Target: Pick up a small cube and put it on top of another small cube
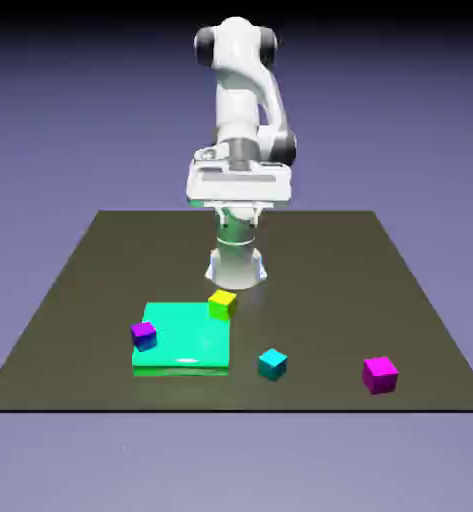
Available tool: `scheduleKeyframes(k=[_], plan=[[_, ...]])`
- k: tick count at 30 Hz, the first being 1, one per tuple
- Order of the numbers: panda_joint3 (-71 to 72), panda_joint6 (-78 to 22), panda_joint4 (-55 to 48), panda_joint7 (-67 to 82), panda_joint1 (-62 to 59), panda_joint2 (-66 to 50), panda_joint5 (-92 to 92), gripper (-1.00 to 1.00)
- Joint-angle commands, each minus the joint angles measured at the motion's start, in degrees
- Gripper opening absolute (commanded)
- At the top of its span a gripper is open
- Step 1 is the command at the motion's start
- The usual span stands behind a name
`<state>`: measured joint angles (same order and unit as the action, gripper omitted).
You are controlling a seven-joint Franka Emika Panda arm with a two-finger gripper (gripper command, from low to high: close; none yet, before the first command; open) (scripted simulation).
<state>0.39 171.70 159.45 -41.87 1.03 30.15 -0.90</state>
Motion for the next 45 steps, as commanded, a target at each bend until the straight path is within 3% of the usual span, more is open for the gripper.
scheduleKeyframes(k=[1,25,27,31,32,37,45], plan=[[0.32,-1.91,-1.29,0.49,0.29,-2.08,-0.75,0.00],[7.99,-47.76,-32.11,12.18,7.14,-51.91,-18.72,0.00],[8.08,-48.28,-32.47,12.32,7.22,-52.49,-18.92,0.00],[5.70,-39.54,-30.40,9.67,7.33,-59.37,-22.60,0.00],[5.70,-39.53,-30.40,9.67,7.33,-59.37,-22.61,-1.00],[8.53,-48.91,-33.48,12.59,7.73,-52.92,-19.25,-1.00],[15.88,-59.19,-50.09,17.08,16.18,-60.02,-24.59,-1.00]])
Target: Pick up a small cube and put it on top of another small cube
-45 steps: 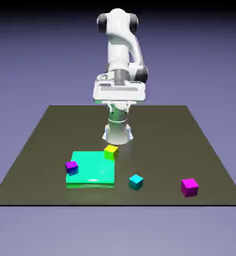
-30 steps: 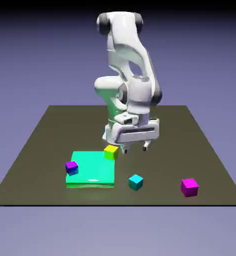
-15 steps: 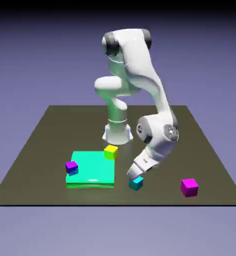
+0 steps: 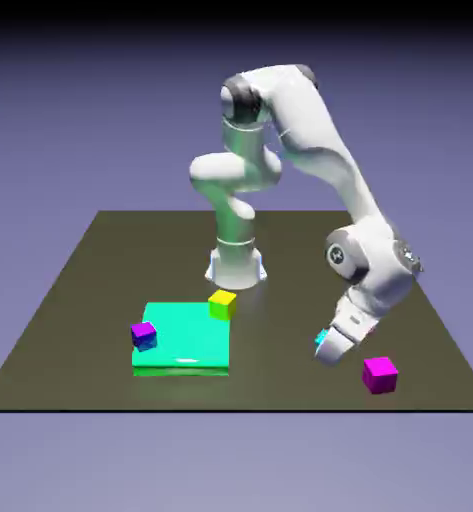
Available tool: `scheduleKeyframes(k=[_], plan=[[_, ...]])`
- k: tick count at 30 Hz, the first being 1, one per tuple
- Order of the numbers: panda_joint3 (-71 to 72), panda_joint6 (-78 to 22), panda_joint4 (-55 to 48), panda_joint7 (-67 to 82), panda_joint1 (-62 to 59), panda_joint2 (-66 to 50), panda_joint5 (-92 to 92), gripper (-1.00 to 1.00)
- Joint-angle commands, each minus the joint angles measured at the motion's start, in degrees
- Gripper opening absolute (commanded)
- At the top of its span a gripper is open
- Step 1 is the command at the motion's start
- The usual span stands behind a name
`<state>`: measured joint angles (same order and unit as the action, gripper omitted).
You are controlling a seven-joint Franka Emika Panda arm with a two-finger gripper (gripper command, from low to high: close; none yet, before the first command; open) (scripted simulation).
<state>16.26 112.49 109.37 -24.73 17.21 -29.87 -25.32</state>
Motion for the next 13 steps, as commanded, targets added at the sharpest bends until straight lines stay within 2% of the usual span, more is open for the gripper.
scheduleKeyframes(k=[1,6,10,11,13], plan=[[0.92,-1.26,-2.08,0.50,1.06,-0.89,-0.84,-1.00],[4.52,-6.30,-10.22,2.69,5.19,-4.37,-3.46,-1.00],[2.62,1.39,-6.08,0.52,4.45,-8.29,-6.40,-1.00],[2.62,1.39,-6.08,0.52,4.45,-8.29,-6.40,1.00],[3.23,-1.10,-7.42,1.22,4.69,-7.02,-5.45,1.00]])
